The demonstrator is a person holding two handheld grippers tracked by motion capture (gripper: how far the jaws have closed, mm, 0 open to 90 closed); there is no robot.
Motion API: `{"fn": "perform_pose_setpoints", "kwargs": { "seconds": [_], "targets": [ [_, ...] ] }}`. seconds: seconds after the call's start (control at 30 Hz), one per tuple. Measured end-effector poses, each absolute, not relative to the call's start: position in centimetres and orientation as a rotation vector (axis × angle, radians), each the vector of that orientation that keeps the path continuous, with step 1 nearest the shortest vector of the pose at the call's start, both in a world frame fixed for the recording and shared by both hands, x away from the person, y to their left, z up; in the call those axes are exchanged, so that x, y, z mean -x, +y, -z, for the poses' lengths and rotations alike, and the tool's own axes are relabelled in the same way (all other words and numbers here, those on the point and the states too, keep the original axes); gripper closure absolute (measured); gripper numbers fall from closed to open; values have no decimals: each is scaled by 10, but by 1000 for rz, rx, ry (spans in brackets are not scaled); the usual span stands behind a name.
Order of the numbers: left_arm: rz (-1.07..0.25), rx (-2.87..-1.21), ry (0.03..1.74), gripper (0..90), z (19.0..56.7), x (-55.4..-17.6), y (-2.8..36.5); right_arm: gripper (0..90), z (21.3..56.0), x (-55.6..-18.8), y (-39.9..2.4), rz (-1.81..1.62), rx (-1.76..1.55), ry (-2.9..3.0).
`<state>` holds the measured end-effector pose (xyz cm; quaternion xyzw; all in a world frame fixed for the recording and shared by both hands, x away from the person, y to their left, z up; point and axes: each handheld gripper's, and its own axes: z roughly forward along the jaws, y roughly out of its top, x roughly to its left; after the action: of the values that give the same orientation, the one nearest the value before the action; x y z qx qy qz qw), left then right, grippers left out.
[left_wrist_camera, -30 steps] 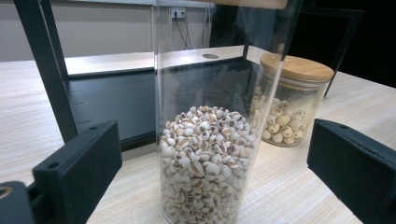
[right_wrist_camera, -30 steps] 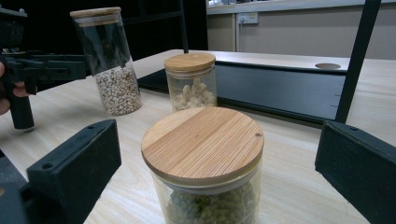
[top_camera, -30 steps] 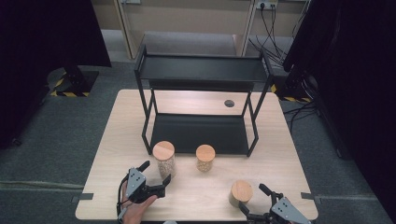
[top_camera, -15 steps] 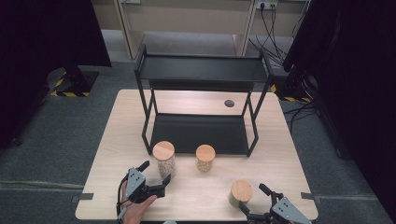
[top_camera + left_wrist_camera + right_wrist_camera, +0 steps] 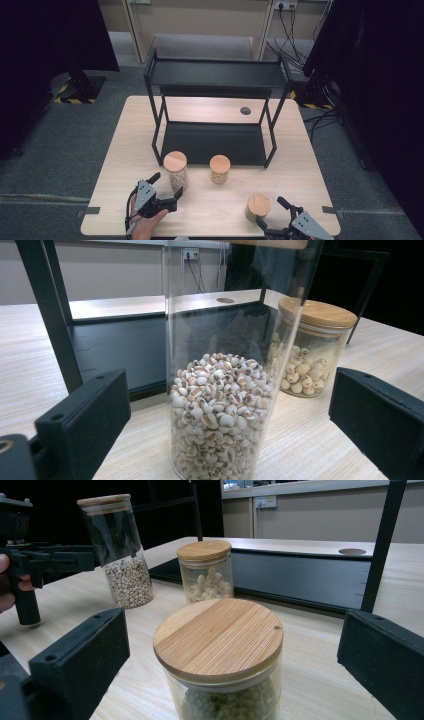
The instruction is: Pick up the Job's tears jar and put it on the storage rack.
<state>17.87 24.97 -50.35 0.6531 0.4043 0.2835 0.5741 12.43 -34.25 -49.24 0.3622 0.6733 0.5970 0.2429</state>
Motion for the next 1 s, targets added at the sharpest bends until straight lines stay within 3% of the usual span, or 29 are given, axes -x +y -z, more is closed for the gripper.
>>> {"fn": "perform_pose_setpoints", "kwargs": {
  "seconds": [1.0],
  "targets": [
    [-663, -1516, 955, 26, 502, -184, 245, 5, 494, -124, -343, -1645, -1003, 1830]
  ]
}}
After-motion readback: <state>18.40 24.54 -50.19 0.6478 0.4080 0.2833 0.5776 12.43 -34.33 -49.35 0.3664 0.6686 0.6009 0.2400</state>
